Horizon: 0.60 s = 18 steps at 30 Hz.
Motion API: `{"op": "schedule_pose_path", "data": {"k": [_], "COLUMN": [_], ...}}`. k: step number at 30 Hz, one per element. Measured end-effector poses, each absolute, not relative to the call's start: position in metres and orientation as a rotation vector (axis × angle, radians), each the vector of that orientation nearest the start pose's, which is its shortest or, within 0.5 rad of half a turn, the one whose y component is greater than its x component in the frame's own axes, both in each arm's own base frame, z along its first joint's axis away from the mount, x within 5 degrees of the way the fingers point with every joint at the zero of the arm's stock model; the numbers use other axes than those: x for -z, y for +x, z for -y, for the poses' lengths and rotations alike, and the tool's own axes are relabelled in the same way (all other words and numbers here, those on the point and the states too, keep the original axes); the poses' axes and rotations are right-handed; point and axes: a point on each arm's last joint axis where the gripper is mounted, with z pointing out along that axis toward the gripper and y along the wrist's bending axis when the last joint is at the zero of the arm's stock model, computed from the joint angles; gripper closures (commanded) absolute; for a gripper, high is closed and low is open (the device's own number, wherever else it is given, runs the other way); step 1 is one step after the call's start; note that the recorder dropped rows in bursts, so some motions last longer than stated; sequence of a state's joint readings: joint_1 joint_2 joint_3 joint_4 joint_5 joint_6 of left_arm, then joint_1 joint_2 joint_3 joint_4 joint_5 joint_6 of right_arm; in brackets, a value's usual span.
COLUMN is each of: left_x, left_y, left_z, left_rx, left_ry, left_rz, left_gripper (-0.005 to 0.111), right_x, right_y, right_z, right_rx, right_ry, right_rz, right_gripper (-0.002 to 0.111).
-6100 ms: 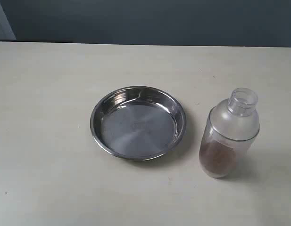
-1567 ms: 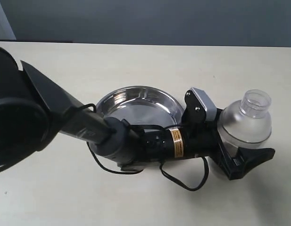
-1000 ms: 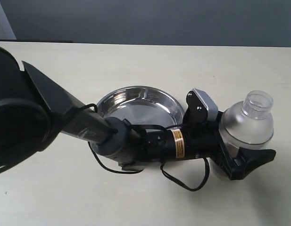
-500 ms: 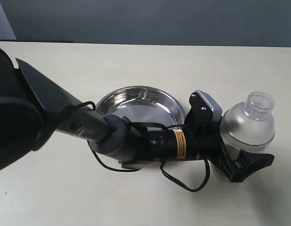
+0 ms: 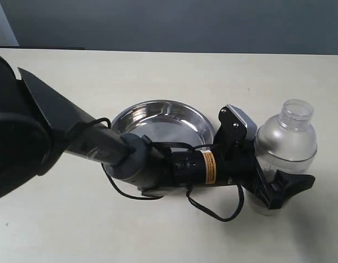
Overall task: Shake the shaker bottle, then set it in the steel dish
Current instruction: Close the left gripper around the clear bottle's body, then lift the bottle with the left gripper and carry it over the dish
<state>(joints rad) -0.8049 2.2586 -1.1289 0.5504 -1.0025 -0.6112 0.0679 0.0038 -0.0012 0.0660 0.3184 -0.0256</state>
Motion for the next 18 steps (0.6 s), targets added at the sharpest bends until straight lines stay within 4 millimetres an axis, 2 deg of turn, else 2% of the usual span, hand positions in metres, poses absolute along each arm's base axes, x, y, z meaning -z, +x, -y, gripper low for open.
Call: {"op": "schedule_pose_path", "data": {"k": [11,15,18], "left_x": [-0.105,-0.118,-0.14], "left_y": [0.276,0.278,0.283], "left_z": [0.341,0.339,0.334], "left_rx": [1.155,1.068,0.969], "left_ry": [0.795,0.836,0.863], "left_rz": [-1.657,-1.666,-1.65], "left_gripper": [0.106,0.106,0.106], "right_x": [-0.185,-0.185,-0.185], "right_y": [0.054,0.054,0.054], "right_z": [-0.006,-0.006,-0.006], "right_rx": [-0.093,-0.093,-0.093], "right_ry": [-0.043,-0.043,-0.043], "right_rz": [-1.804,-1.804,-1.804], "right_gripper": [0.109,0.109,0.109]}}
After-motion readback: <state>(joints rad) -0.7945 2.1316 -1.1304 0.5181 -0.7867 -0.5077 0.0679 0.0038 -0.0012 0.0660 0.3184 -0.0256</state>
